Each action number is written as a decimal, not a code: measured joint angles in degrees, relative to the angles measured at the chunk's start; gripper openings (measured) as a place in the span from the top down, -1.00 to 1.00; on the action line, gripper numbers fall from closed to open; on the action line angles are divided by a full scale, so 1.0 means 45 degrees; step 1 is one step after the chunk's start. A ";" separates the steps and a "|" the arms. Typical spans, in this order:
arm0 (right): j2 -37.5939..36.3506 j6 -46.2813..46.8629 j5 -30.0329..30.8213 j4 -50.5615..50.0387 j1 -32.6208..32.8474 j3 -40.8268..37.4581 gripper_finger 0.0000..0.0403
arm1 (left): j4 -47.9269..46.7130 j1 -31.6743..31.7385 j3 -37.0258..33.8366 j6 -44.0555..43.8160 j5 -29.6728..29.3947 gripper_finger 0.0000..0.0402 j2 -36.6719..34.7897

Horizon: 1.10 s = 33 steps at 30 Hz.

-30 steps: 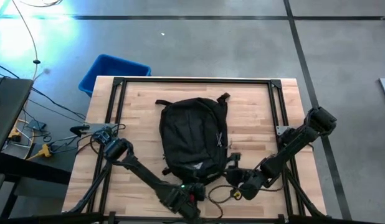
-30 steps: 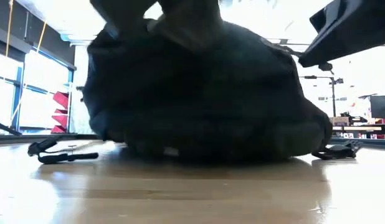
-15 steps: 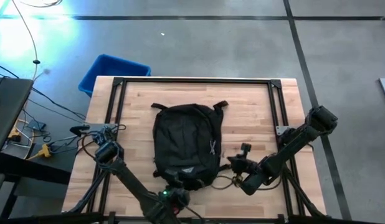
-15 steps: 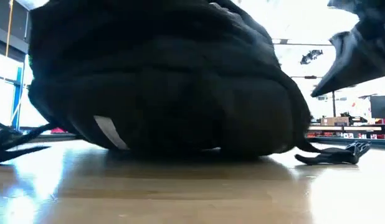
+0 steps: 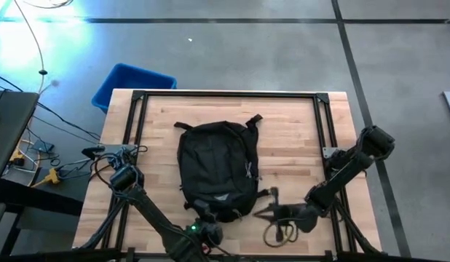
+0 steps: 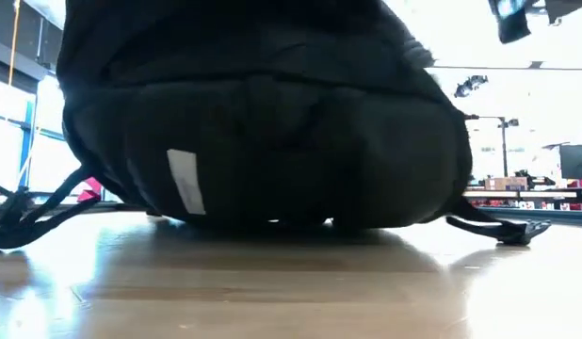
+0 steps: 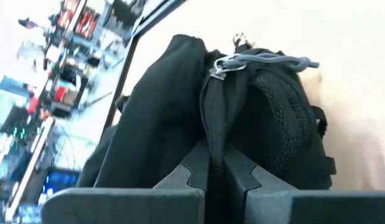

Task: Unpack backpack
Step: Close the black backpack

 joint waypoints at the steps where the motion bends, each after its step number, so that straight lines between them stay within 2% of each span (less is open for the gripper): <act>1: 0.0075 -0.0476 -0.0399 0.0944 -0.0019 -0.0065 1.00 | 0.0410 -0.0015 0.0000 0.0669 -0.0003 1.00 -0.0002; 4: 0.0344 -0.1132 -0.0841 0.2070 -0.0186 -0.0116 0.93 | 0.1623 -0.0029 0.0003 0.2077 0.0009 1.00 -0.0002; 8: 0.0753 -0.0724 -0.1306 0.2163 -0.0603 -0.0098 0.67 | 0.2764 0.0005 0.0000 0.3580 -0.0091 1.00 -0.0002; 13: 0.1095 0.0390 -0.1509 0.2216 -0.1030 -0.0062 0.26 | 0.3190 0.0112 0.0000 0.3923 -0.0047 1.00 -0.0002; 15: 0.1104 0.0714 -0.1559 0.2236 -0.1201 -0.0048 0.17 | 0.3188 0.0120 0.0000 0.3923 -0.0052 1.00 -0.0002; 17: 0.1113 0.0945 -0.2197 0.2240 -0.1354 -0.0048 0.12 | 0.3193 0.0134 0.0002 0.3923 -0.0018 1.00 -0.0002; 20: 0.1118 0.1596 -0.3119 0.2370 -0.1523 -0.0048 0.10 | 0.3273 0.0130 0.0000 0.3940 0.0007 1.00 -0.0002; 26: 0.1118 0.2522 -0.3286 0.2390 -0.1789 -0.0048 0.18 | 0.3977 0.0311 0.0000 0.4256 0.0002 1.00 -0.0002; 30: 0.1118 0.2748 -0.3239 0.2298 -0.1853 -0.0048 0.35 | 0.4411 0.0519 0.0003 0.4283 0.0019 1.00 -0.0006; 33: 0.1118 0.2949 -0.2842 0.2057 -0.1853 -0.0048 0.57 | 0.4465 0.0639 0.0005 0.4201 0.0053 1.00 -0.0016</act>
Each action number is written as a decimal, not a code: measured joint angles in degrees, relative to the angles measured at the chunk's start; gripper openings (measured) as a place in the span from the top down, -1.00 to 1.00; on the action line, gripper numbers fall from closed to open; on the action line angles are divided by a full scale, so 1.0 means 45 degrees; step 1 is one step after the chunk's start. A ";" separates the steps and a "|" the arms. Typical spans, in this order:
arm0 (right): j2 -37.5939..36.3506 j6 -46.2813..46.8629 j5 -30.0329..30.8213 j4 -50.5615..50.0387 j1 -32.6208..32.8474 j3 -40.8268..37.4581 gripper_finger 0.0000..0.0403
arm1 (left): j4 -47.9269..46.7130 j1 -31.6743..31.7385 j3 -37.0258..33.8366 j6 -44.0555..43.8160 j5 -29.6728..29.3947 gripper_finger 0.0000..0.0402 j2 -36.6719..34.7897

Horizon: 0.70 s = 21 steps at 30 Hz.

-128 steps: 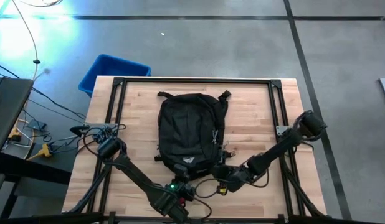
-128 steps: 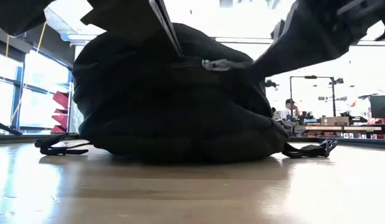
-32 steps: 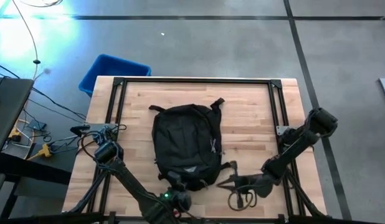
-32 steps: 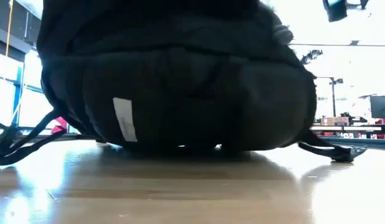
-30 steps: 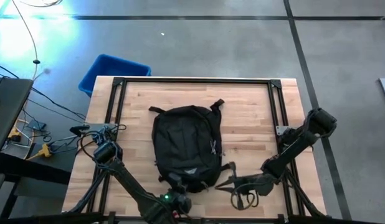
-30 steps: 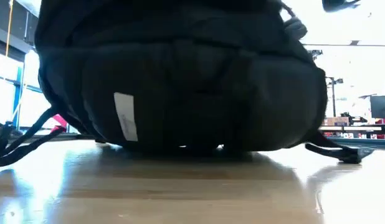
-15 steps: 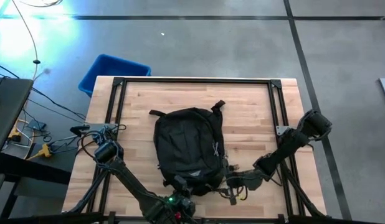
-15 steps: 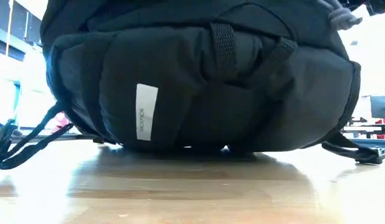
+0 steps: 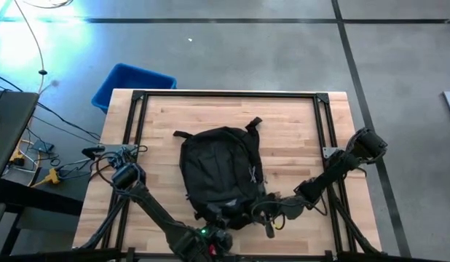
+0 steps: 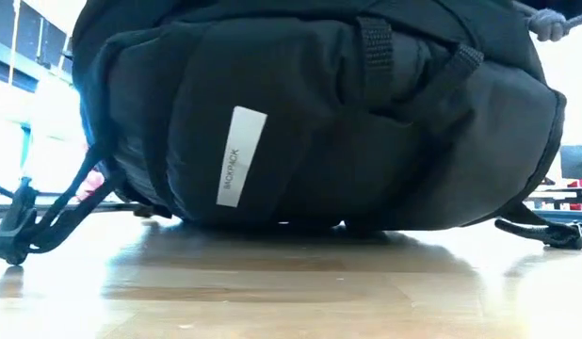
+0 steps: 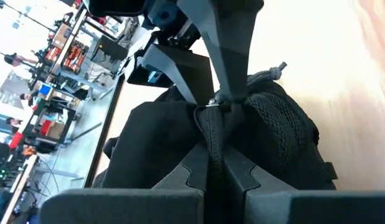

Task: Unpack backpack
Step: Close the black backpack

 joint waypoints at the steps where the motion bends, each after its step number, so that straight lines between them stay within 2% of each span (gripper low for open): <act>1: 0.0000 0.0039 0.0128 -0.0085 0.0000 0.0000 0.66 | 0.0033 0.0040 0.0000 -0.0075 0.0003 1.00 0.0000; 4: 0.0000 -0.0075 0.0210 -0.0234 -0.0005 0.0000 0.93 | 0.0046 0.0205 0.0000 -0.0504 0.0135 1.00 0.0000; 9: -0.0010 0.0185 0.0235 -0.1320 -0.0005 0.0337 0.98 | 0.0378 0.0707 0.0029 -0.0705 0.0622 1.00 0.0357; 12: 0.0000 0.0252 0.0258 -0.3362 -0.0015 0.1113 0.99 | 0.0444 0.1108 0.0038 -0.0891 0.1434 1.00 0.0587; 18: 0.0000 0.0463 0.1047 -0.8087 0.0200 0.2944 1.00 | 0.0476 0.1509 0.0055 -0.1064 0.2103 1.00 0.0950; 21: 0.0000 0.0455 0.1300 -0.9365 0.0449 0.3682 1.00 | 0.0422 0.1560 0.0063 -0.1173 0.2442 1.00 0.1069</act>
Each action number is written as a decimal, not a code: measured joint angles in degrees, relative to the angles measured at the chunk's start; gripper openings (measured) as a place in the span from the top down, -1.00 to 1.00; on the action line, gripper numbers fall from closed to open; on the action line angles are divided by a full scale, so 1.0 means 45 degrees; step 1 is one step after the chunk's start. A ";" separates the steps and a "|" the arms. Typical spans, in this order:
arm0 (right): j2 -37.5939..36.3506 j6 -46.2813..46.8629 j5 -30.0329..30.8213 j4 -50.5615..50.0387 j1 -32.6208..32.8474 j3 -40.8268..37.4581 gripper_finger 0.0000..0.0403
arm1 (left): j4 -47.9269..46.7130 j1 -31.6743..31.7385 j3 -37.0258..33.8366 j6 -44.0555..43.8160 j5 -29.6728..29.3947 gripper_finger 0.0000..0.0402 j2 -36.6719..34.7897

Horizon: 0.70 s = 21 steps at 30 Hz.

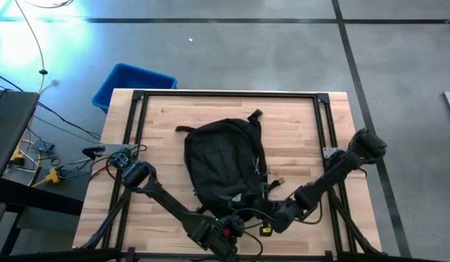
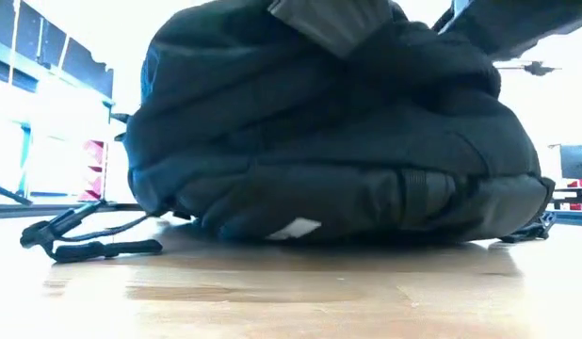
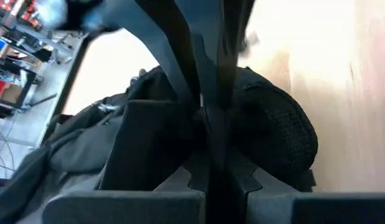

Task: Unpack backpack
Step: Close the black backpack

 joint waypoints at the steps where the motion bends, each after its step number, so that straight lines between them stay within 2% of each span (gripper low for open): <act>1: 0.0000 -0.0010 0.0198 -0.0389 0.0109 0.0234 1.00 | -0.0068 0.0000 0.0004 -0.0060 0.0052 1.00 0.0019; 4: -0.0106 0.0024 0.0821 -0.0748 0.0505 0.0737 1.00 | -0.0295 0.0000 -0.0024 -0.0138 0.0187 1.00 0.0085; 9: -0.0116 -0.0031 0.1534 -0.0397 0.1098 0.0569 1.00 | -0.0568 0.0005 -0.0012 -0.0550 0.0203 1.00 0.0091; 17: -0.0172 0.0286 0.1623 -0.0566 0.1202 0.0558 1.00 | -0.0637 -0.0085 -0.0039 -0.0545 -0.0216 1.00 0.0091; 21: -0.0196 0.1437 0.1822 -0.1825 0.1225 0.0576 1.00 | -0.0832 -0.0326 -0.0067 -0.0256 -0.0827 1.00 0.0092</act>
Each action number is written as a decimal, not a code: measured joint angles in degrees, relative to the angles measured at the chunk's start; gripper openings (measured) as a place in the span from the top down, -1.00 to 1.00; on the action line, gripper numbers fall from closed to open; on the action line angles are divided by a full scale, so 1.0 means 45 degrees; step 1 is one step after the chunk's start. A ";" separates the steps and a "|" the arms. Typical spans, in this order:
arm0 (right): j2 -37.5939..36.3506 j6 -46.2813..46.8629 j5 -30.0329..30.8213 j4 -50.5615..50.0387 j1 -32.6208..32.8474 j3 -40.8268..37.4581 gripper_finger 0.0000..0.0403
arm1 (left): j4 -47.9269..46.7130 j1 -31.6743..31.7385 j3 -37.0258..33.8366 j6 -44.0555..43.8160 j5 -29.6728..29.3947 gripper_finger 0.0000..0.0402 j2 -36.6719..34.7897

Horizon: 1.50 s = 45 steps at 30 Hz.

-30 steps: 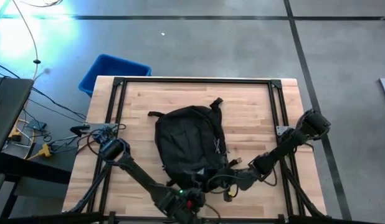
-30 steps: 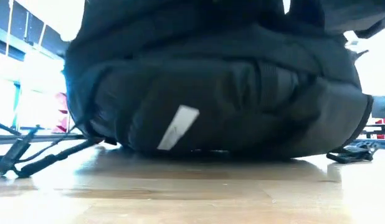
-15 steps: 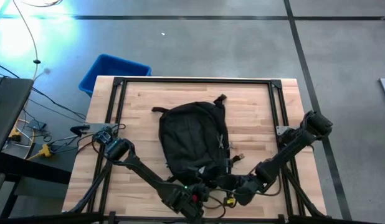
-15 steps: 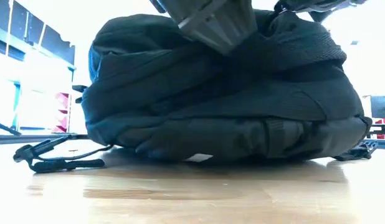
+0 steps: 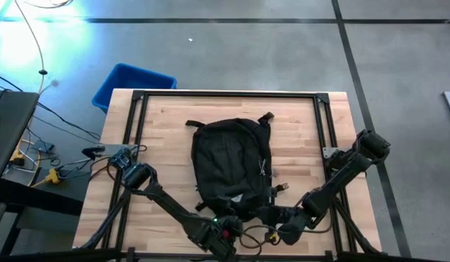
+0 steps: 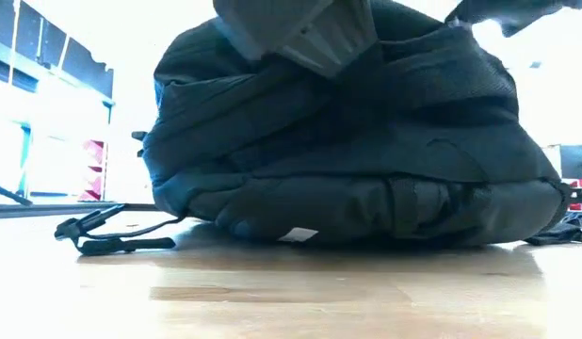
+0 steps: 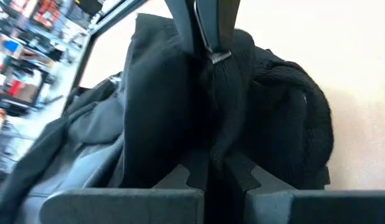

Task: Unpack backpack
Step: Close the black backpack

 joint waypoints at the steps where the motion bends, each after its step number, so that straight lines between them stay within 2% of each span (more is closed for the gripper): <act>1: -0.0014 0.0346 0.0041 -0.0216 0.0011 -0.0127 1.00 | -0.0067 -0.0088 -0.0005 0.0039 -0.0133 1.00 -0.0001; 4: -0.0066 0.1727 0.0334 -0.0504 -0.0142 -0.1094 1.00 | -0.0068 -0.0417 -0.0026 0.0060 -0.0696 1.00 -0.0076; 7: -0.0086 0.2595 0.0289 0.0744 -0.0585 -0.2545 1.00 | -0.0087 -0.0636 -0.0051 0.0279 -0.1105 1.00 -0.0078; 10: -0.0021 0.2633 0.0294 0.1964 -0.0986 -0.3874 1.00 | -0.0197 -0.0835 -0.0055 0.0312 -0.1007 1.00 -0.0112; 14: -0.0119 0.2931 0.0634 0.2816 -0.1341 -0.4650 1.00 | -0.0186 -0.0840 -0.0050 0.0481 -0.0647 1.00 -0.0117; 23: -0.0728 0.2425 0.1786 0.2541 -0.0833 -0.4714 1.00 | -0.0831 -0.0852 -0.0006 -0.0093 -0.0308 1.00 -0.0238; 28: -0.1223 0.4170 0.1825 0.1212 -0.1059 -0.4790 1.00 | -0.1045 -0.0937 -0.0001 -0.0203 -0.0369 1.00 -0.0292; 33: -0.1232 0.4610 0.1707 0.1130 -0.1358 -0.4841 1.00 | -0.1621 -0.0937 -0.0001 -0.0596 -0.0279 1.00 -0.0338; 38: -0.1229 0.6187 0.1648 0.1130 -0.1635 -0.4841 1.00 | -0.2501 -0.0937 -0.0001 -0.1664 -0.0643 1.00 -0.0481; 45: -0.1217 0.6431 0.1623 0.1130 -0.1689 -0.4841 1.00 | -0.2940 -0.0946 -0.0001 -0.2343 -0.0969 1.00 -0.0501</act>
